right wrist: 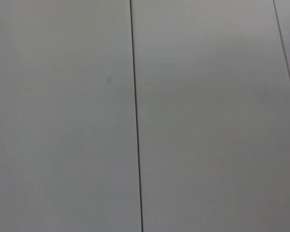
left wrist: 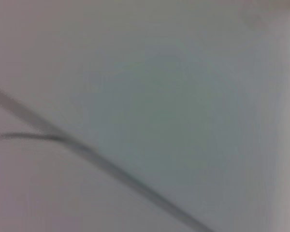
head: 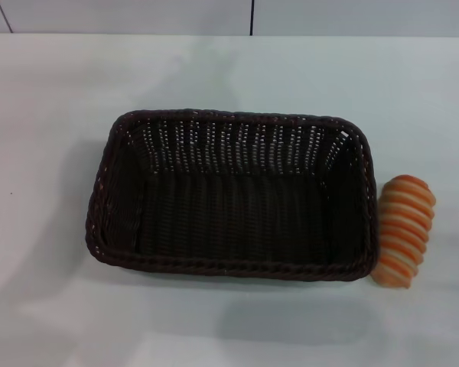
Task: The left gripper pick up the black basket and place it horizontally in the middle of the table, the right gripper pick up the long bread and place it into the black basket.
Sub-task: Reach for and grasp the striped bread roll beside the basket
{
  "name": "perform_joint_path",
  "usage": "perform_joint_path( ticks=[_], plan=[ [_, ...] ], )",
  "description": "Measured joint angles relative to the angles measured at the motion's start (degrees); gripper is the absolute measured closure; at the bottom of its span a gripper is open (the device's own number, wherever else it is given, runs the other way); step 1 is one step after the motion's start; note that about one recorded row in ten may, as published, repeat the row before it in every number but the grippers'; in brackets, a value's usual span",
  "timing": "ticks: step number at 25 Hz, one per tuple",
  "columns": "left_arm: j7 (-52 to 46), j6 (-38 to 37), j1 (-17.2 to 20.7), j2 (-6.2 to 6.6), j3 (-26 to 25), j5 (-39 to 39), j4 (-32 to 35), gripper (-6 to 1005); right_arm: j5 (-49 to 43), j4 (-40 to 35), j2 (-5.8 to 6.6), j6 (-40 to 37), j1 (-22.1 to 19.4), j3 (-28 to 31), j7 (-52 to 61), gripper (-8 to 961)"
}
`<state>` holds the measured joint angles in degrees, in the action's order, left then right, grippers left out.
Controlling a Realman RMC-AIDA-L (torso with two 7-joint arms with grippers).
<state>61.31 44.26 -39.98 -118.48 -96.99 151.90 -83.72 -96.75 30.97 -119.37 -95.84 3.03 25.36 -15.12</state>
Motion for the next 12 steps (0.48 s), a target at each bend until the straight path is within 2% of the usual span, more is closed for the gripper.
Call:
perform_joint_path(
  ticks=[1,2,3,7,10,12],
  plan=[
    [0.27,-15.85,6.55,0.06,6.3,1.91,-1.4,197,0.06,-0.04,-0.01,-0.31,-0.06,-0.26,0.0,187],
    [0.27,-15.85,6.55,0.06,6.3,1.91,-1.4,197,0.1,-0.07,-0.01,-0.55,-0.15,-0.46,0.0,187],
    [1.4,-26.32,10.31,0.09,9.94,3.12,-1.09,197,0.13,-0.08,-0.01,-0.7,-0.25,-0.58,0.0,187],
    [3.49,-61.05,19.57,-0.05,18.44,5.12,3.22,197,0.03,-0.12,0.0,-0.84,-0.38,-0.73,0.0,187],
    [1.37,-77.68,24.04,-0.08,21.46,4.14,5.38,197,-0.12,-0.5,0.01,-0.84,-0.25,-1.45,0.0,187],
    [-2.99,-83.8,26.94,-0.05,22.31,2.73,6.43,197,-0.2,-1.01,0.01,-0.81,0.13,-2.5,0.0,187]
  ],
)
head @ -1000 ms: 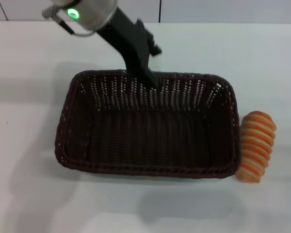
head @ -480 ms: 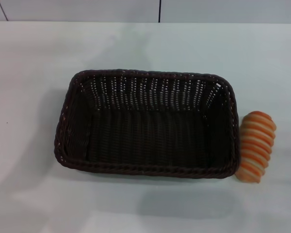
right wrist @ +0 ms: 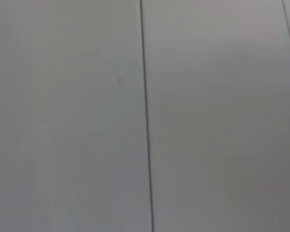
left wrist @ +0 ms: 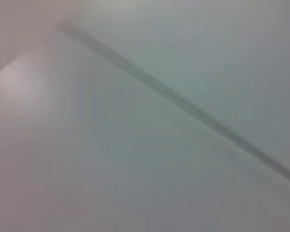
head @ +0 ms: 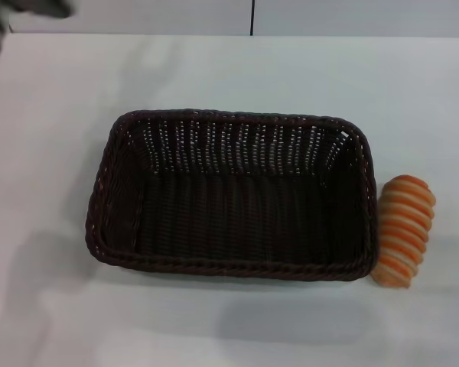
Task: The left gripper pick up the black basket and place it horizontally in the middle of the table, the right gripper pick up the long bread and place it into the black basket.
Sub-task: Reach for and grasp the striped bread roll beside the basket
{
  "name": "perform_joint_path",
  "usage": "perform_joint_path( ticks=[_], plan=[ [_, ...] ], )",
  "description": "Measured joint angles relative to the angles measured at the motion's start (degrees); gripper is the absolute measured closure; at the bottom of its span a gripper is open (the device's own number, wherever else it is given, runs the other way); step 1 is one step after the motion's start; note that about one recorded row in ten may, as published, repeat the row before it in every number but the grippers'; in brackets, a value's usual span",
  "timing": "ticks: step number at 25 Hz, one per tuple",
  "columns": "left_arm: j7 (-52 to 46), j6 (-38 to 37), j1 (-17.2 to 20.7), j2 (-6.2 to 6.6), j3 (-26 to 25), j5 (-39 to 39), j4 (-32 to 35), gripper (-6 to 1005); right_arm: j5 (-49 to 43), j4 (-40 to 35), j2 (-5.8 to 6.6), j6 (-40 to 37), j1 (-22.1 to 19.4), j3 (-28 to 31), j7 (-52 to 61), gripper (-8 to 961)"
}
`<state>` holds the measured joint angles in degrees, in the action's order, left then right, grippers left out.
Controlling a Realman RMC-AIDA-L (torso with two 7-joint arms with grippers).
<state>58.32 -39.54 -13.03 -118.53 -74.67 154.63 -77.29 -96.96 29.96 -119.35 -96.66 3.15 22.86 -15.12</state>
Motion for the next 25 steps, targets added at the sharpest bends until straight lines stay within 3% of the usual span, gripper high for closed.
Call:
perform_joint_path(
  ticks=[5,8,9,12,15,16,18,19,20,25],
  plan=[
    [-19.15,-7.04,6.04,0.36,-0.71,-1.45,5.59,197,-0.04,-1.56,-0.03,-0.07,0.4,-3.45,0.0,187],
    [-27.75,-13.47,6.69,0.38,-2.02,-1.34,14.49,197,-0.1,-2.52,-0.02,-1.03,0.51,-7.2,0.0,187],
    [-27.75,-13.47,6.69,0.38,-2.02,-1.34,14.49,197,-0.11,-2.89,0.0,-1.59,0.53,-8.58,0.0,187],
    [-34.27,-20.8,5.31,0.23,-2.67,-1.53,25.25,197,-0.13,-3.58,0.0,-2.83,0.53,-12.08,0.0,187],
    [-34.27,-20.8,5.31,0.23,-2.67,-1.53,25.25,197,-0.15,-3.67,-0.02,-2.73,0.53,-14.81,0.0,187],
    [-38.52,-24.8,4.08,0.13,-2.81,-2.06,32.12,197,-0.15,-3.72,0.0,-2.24,0.61,-15.38,0.0,186],
    [-38.52,-24.8,4.08,0.13,-2.81,-2.06,32.12,197,-0.15,-3.95,0.01,-0.88,0.94,-16.52,0.0,186],
    [-44.86,-28.13,0.28,0.08,-2.92,-3.8,44.83,197,-0.15,-4.08,0.0,-0.15,1.1,-16.95,0.0,186],
    [-45.65,-28.11,-0.89,0.11,-2.98,-4.08,47.63,197,-0.14,-4.17,-0.02,0.53,1.24,-17.24,-0.01,186],
    [-45.88,-27.46,-1.63,0.16,-2.9,-4.09,48.71,197,0.15,-4.09,-0.05,5.73,1.88,-17.53,-0.01,186]
  ],
)
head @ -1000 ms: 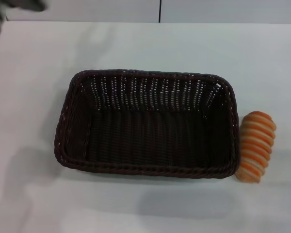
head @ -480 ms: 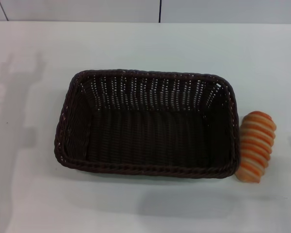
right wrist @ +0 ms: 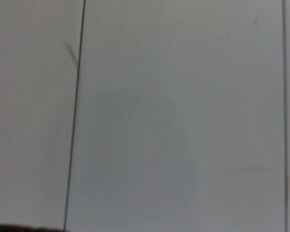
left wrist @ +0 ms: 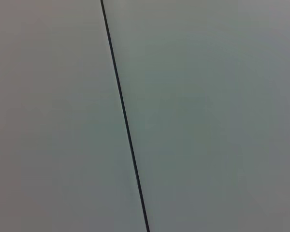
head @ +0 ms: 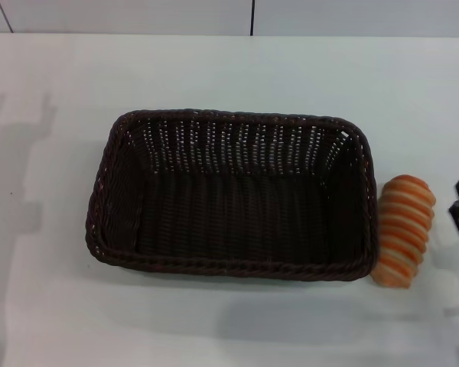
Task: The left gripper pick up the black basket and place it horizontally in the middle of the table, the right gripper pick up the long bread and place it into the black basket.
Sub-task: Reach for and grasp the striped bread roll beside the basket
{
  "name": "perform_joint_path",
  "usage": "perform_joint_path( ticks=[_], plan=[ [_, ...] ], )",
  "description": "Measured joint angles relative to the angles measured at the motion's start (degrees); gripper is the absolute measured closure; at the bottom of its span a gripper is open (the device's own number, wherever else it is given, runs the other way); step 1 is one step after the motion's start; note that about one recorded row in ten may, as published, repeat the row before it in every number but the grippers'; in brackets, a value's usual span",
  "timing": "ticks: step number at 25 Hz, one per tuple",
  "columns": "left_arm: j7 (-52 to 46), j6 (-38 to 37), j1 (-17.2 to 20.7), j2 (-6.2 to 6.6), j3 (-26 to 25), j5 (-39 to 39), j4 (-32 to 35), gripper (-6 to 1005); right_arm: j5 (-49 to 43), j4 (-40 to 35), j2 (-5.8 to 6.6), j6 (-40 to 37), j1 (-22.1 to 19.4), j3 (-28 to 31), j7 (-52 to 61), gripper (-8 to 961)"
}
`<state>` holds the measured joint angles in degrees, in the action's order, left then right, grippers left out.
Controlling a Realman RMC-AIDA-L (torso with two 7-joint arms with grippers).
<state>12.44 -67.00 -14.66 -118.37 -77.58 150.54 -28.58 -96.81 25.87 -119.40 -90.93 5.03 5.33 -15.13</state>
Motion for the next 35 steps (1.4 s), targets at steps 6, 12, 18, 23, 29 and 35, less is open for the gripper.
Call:
perform_joint_path(
  ticks=[6,12,18,23,29,35],
  plan=[
    [-0.06,1.33,-0.43,0.06,0.42,0.26,0.19,197,0.07,0.69,-0.07,7.63,1.92,0.09,0.1,186],
    [-0.09,2.41,-0.81,0.08,0.55,0.29,0.28,197,-0.31,1.45,0.03,12.24,4.03,-0.25,0.12,185],
    [-0.11,3.16,-1.23,0.08,0.59,0.29,0.32,197,-0.39,1.52,0.01,15.84,5.49,-0.69,0.11,185],
    [-0.13,4.31,-1.93,0.08,0.59,0.28,0.35,197,-0.3,1.35,0.04,19.01,6.34,-0.5,0.41,192],
    [-0.14,4.49,-2.41,0.08,0.59,0.28,0.37,197,0.01,0.91,0.08,22.91,7.39,0.05,0.66,201],
    [-0.14,4.49,-2.74,0.0,0.59,0.28,0.37,197,0.02,0.68,0.06,25.4,7.97,1.76,0.23,210]
  ],
)
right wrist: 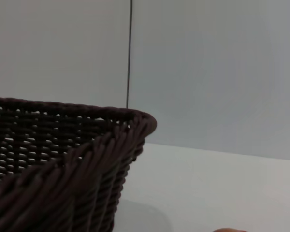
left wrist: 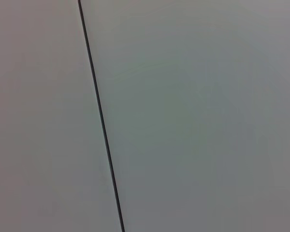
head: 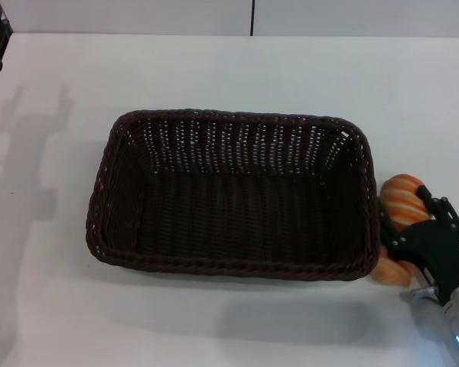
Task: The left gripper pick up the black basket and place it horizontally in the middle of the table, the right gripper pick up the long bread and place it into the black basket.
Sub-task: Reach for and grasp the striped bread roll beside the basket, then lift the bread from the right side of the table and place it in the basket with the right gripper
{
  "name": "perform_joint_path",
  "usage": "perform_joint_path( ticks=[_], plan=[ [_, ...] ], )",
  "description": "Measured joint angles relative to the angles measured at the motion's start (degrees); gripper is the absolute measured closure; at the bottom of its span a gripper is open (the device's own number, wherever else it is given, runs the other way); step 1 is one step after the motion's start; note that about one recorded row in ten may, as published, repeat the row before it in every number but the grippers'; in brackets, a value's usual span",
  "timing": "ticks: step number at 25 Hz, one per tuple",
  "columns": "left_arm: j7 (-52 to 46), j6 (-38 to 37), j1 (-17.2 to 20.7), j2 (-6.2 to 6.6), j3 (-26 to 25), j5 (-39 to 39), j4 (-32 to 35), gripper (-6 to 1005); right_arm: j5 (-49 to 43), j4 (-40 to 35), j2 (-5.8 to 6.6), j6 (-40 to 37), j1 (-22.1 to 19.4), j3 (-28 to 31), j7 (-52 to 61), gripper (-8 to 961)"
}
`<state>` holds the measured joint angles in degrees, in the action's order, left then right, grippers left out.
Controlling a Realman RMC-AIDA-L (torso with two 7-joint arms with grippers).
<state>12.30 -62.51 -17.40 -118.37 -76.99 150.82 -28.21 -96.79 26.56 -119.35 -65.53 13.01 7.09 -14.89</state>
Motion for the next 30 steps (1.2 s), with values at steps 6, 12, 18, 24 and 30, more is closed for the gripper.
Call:
perform_joint_path(
  ticks=[6,12,18,24,30],
  plan=[
    [0.0,-0.15,0.14,-0.02,0.0,0.01,-0.28,197,1.45,2.1,-0.07,-4.58,-2.2,2.05,-7.56,254],
    [0.0,-0.39,0.31,-0.02,0.0,0.0,-0.19,197,4.81,3.98,-0.08,-5.91,-2.31,3.43,-11.79,316],
    [0.0,-0.47,0.58,-0.02,0.0,0.0,-0.26,197,4.84,5.04,0.01,-10.95,-2.96,3.42,-11.89,369],
    [-0.01,-0.51,0.67,-0.07,0.06,0.0,-0.33,197,4.39,5.8,0.09,-14.49,-2.85,2.82,-11.92,418],
    [-0.01,-0.56,1.0,-0.15,0.11,0.0,-0.58,197,3.79,6.68,0.08,-18.17,-2.96,1.91,-11.96,475]
  ],
)
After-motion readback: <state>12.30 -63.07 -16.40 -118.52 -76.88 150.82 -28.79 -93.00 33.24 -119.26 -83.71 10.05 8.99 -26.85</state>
